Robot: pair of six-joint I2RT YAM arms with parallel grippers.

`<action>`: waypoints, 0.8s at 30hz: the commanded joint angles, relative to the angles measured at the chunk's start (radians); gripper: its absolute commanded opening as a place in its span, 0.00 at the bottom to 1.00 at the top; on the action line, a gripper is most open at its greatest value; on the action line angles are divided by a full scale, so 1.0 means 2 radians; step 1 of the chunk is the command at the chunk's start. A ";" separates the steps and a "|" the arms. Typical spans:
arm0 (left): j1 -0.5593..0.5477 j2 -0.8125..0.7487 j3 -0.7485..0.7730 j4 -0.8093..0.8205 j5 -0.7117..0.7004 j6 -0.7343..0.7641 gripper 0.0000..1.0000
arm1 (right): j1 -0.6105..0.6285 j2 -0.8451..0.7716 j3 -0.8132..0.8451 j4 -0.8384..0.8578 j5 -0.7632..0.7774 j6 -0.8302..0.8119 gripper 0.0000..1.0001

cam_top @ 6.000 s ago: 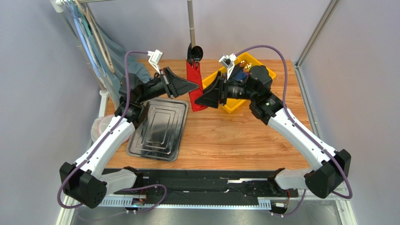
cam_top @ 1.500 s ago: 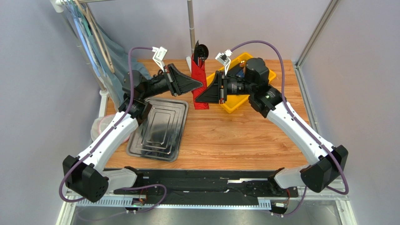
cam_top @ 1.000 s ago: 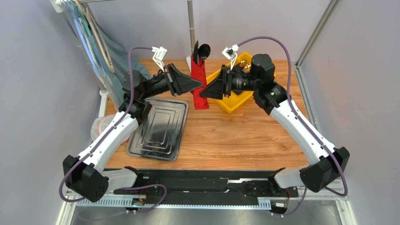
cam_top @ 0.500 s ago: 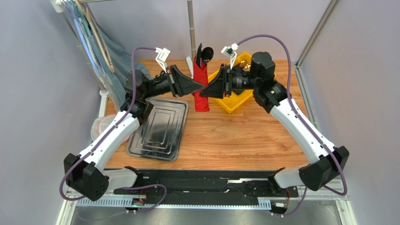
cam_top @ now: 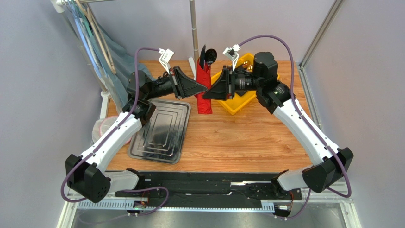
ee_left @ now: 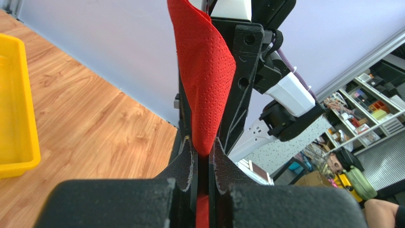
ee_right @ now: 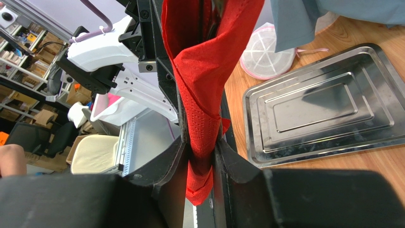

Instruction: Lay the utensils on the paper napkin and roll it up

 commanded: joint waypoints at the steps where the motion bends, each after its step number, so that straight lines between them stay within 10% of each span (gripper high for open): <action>1: -0.009 0.000 0.006 0.014 0.009 0.011 0.00 | 0.008 0.002 0.016 0.018 -0.002 0.006 0.19; 3: -0.009 0.000 0.007 0.008 0.010 0.016 0.00 | 0.008 0.004 0.015 0.019 -0.001 0.008 0.00; 11: -0.008 -0.006 0.008 -0.008 0.001 0.032 0.01 | 0.002 0.003 0.003 0.029 0.018 0.027 0.00; 20: 0.030 -0.007 0.005 -0.023 -0.028 0.010 0.42 | -0.018 -0.006 -0.015 0.066 0.022 0.062 0.00; 24: 0.038 -0.014 0.001 -0.022 -0.031 0.012 0.80 | -0.035 -0.008 -0.029 0.087 0.029 0.081 0.00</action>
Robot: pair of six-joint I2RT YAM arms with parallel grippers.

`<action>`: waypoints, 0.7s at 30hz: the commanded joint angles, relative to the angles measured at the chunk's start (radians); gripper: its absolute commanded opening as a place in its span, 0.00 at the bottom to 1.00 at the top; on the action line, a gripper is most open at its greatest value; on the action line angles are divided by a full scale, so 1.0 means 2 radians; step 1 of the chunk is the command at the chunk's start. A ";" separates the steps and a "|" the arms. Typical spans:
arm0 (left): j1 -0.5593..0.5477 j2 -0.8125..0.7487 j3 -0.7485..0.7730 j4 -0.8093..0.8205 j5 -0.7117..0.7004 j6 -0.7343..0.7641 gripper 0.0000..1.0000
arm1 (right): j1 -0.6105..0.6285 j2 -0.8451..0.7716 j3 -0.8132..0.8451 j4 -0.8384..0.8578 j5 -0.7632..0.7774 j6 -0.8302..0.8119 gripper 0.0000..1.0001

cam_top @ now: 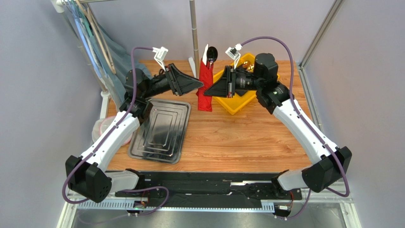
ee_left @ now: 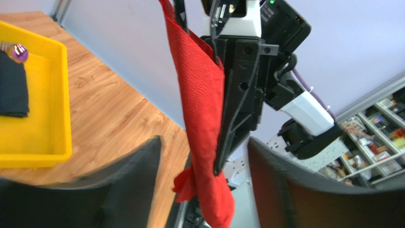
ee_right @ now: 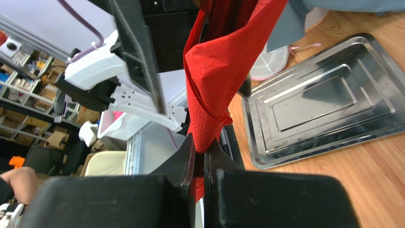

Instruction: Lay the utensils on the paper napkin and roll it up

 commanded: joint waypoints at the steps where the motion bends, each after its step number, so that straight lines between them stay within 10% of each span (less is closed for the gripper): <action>1: 0.010 -0.015 -0.003 0.000 -0.010 0.004 0.85 | -0.021 -0.009 -0.008 0.061 0.015 0.033 0.00; 21: 0.025 -0.073 -0.053 -0.092 -0.022 0.097 0.98 | -0.200 0.215 0.076 0.084 0.107 0.034 0.00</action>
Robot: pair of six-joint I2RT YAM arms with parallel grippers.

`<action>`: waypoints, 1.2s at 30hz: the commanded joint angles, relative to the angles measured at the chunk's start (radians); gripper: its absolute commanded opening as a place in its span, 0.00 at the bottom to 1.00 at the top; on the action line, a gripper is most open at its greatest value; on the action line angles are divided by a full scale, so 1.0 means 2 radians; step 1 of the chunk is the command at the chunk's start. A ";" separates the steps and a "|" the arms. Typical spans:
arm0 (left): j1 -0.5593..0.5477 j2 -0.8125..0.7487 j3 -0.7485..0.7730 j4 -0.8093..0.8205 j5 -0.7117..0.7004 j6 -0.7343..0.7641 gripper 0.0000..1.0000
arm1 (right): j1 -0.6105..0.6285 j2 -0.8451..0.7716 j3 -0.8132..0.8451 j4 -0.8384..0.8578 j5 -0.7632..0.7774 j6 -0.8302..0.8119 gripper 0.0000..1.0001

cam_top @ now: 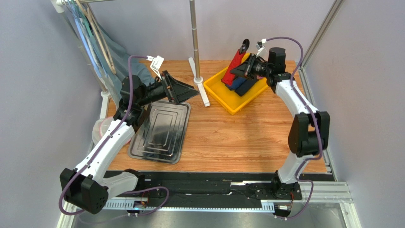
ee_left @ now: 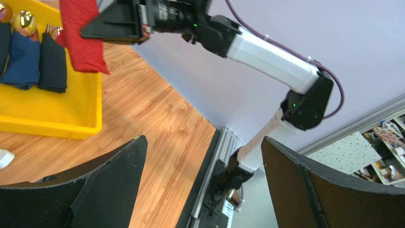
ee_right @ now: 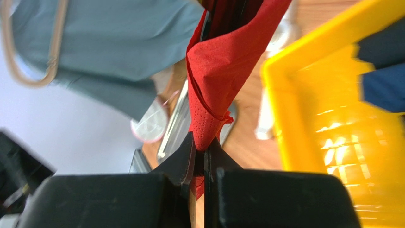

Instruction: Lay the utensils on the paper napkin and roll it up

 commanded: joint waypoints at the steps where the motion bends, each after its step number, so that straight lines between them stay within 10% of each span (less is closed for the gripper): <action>1: 0.004 -0.019 -0.014 -0.020 -0.005 0.032 0.98 | -0.016 0.051 0.065 0.046 0.035 0.003 0.00; 15: 0.030 -0.007 -0.021 -0.085 0.010 0.049 0.99 | -0.023 0.266 0.219 0.088 0.084 0.067 0.00; 36: 0.039 0.015 -0.032 -0.087 0.006 0.049 0.99 | -0.039 0.358 0.245 0.060 0.072 0.084 0.00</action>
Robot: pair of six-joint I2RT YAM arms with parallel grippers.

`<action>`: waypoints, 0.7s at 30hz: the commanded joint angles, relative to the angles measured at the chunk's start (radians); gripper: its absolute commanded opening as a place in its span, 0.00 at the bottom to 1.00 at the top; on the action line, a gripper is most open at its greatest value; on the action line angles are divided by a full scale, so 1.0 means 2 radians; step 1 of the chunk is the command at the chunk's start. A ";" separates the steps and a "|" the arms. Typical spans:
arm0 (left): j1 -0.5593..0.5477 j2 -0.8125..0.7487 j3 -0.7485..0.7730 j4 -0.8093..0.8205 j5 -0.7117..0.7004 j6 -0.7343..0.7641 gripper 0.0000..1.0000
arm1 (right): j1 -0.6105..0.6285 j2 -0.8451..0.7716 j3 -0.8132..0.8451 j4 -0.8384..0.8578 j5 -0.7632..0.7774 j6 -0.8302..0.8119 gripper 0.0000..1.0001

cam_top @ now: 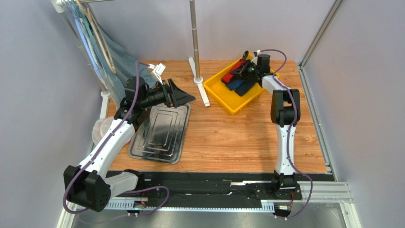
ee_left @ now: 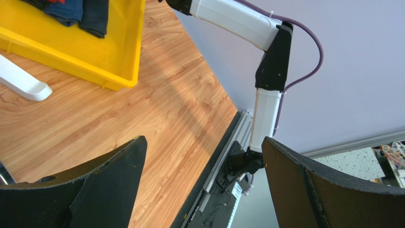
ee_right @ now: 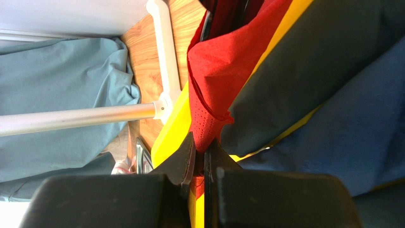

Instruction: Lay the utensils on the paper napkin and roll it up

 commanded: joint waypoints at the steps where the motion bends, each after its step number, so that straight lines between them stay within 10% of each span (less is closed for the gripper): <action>1: 0.004 0.010 0.001 0.016 0.004 0.003 0.99 | -0.009 0.002 0.009 0.010 -0.010 0.002 0.00; 17: 0.006 0.016 0.004 0.009 0.000 0.000 0.99 | -0.015 0.025 0.024 -0.052 0.007 -0.008 0.00; 21: 0.007 0.017 0.001 0.006 -0.005 -0.004 0.99 | -0.016 0.022 0.028 -0.085 0.026 -0.013 0.14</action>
